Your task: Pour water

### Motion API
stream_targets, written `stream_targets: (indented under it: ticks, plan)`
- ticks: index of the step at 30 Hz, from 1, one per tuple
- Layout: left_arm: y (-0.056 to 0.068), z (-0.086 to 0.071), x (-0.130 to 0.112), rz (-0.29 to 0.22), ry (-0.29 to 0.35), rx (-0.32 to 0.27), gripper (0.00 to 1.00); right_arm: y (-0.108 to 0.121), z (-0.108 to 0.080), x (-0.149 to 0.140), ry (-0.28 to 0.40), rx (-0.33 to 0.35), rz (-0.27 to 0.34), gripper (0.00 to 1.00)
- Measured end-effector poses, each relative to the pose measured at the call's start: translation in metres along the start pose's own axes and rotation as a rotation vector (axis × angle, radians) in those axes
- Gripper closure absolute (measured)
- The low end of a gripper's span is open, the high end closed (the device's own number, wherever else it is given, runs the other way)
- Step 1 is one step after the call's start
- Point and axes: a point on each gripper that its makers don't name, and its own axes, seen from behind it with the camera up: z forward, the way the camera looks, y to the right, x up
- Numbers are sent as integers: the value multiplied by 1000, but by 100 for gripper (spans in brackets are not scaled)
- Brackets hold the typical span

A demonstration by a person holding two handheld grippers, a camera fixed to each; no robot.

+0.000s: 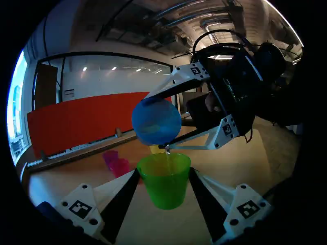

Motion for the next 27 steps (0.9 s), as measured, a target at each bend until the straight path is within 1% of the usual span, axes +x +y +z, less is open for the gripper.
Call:
stream_targets:
  ticks: [27]
  plan:
    - [0,-1,1,6,7,2,13,-3,-2,8,-9,-2,-49,8]
